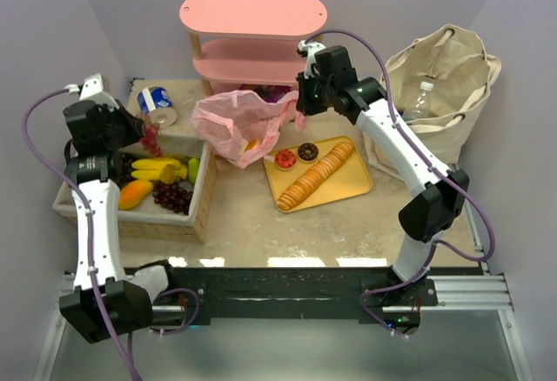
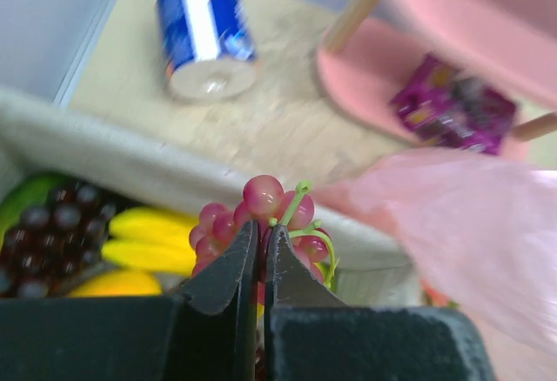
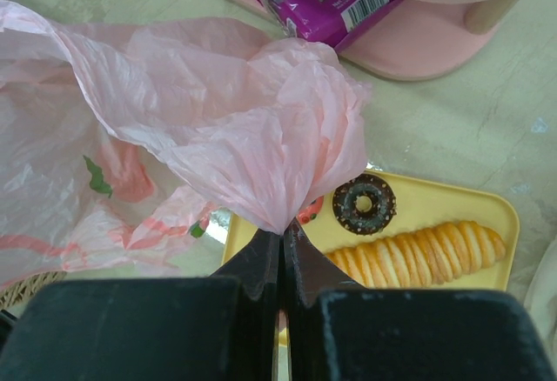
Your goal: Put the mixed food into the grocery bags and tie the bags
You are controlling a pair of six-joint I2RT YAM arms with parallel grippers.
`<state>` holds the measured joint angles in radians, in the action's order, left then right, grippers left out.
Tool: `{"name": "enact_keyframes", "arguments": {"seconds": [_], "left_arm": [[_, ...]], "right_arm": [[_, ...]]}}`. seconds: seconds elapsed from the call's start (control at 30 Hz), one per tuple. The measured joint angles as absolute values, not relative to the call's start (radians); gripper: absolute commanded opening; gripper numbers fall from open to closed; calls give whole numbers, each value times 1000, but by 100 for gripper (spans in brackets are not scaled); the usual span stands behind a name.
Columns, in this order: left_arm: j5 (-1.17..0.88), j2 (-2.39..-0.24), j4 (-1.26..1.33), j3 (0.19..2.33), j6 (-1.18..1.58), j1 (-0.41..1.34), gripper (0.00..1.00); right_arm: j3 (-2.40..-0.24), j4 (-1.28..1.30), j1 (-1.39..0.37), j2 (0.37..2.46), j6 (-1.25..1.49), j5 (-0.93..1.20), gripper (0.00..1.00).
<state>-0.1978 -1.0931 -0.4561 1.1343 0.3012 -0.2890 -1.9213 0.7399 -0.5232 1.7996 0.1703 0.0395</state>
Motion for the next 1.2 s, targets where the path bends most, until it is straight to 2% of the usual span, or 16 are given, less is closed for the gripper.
{"name": "enact_keyframes", "arguments": {"seconds": [0.13, 0.23, 0.37, 0.47, 0.77, 1.2], "left_arm": [[-292, -1065, -395, 1205, 302, -281, 0], [-333, -1093, -369, 1346, 303, -243, 0], [-339, -1202, -333, 1607, 294, -93, 0], [-363, -1265, -271, 1707, 298, 30, 0], [-417, -1427, -198, 1703, 311, 323, 0], [-400, -1453, -258, 1600, 281, 347, 0]], "right_arm": [[-1934, 740, -523, 1807, 171, 39, 0], [-1938, 741, -523, 1811, 171, 39, 0], [-1954, 746, -523, 1819, 165, 37, 0], [-1982, 746, -523, 1836, 162, 35, 0], [-2011, 749, -523, 1868, 162, 17, 0], [-2042, 749, -523, 1868, 161, 8, 0]]}}
